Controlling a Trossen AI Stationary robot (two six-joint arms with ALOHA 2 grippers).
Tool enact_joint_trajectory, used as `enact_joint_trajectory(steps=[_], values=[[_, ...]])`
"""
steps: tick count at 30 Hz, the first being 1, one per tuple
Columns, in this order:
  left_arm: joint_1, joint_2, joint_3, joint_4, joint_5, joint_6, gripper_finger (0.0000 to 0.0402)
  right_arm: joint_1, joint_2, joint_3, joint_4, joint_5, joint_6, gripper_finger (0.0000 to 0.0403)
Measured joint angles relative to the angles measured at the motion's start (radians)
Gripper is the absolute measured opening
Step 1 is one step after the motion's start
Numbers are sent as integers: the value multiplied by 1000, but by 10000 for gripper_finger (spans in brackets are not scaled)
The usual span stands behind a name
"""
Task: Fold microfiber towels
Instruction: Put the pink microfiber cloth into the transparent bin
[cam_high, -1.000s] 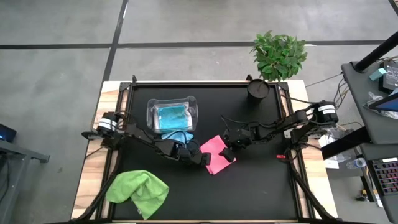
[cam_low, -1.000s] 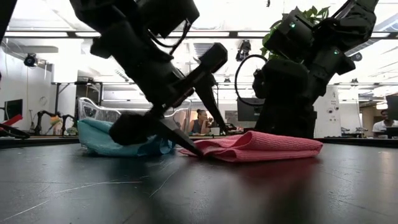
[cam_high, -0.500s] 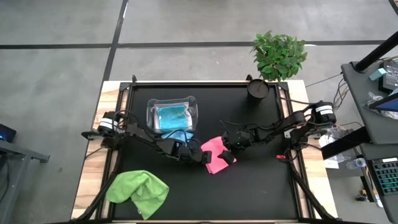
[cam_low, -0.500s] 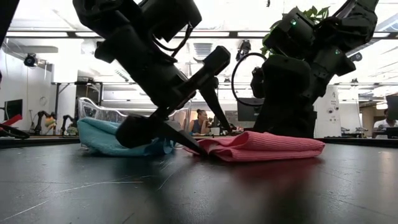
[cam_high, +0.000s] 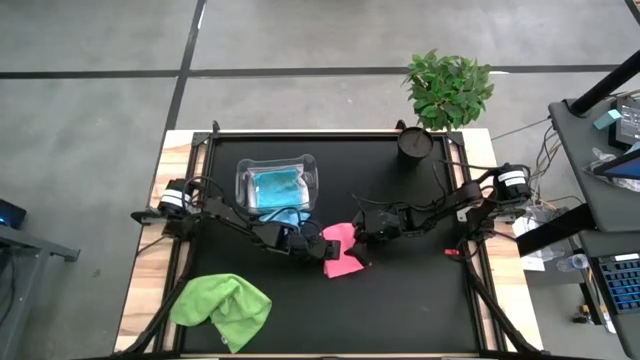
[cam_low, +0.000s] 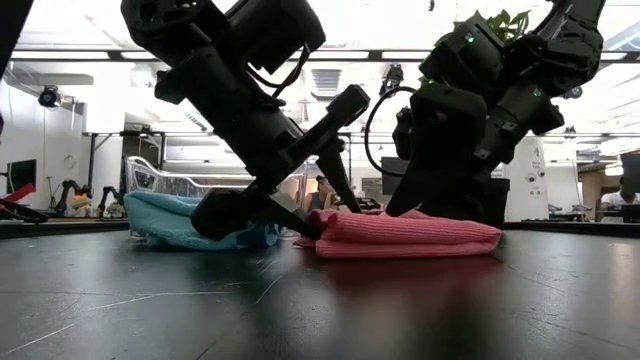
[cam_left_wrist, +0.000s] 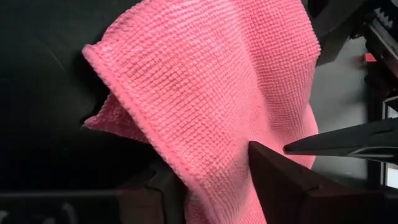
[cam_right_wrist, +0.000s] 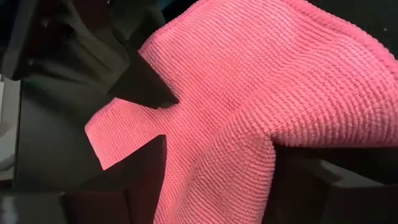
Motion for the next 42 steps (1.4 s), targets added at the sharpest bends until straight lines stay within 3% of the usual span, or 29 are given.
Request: enact_joint_trajectory(steps=[7,14,20,34,42], values=[[-2,0,-3,0,-19,9,85,7,-6,0,11,1,13,188],[-2,0,3,3,-21,57,13,13,-7,0,40,9,13,94],[-8,-20,3,1,-15,98,6,36,-17,0,55,9,2,18],[-10,-203,4,-59,9,201,4,52,-188,16,48,82,-56,13],[15,-327,3,-172,-26,307,4,37,-183,189,-92,150,-190,13]])
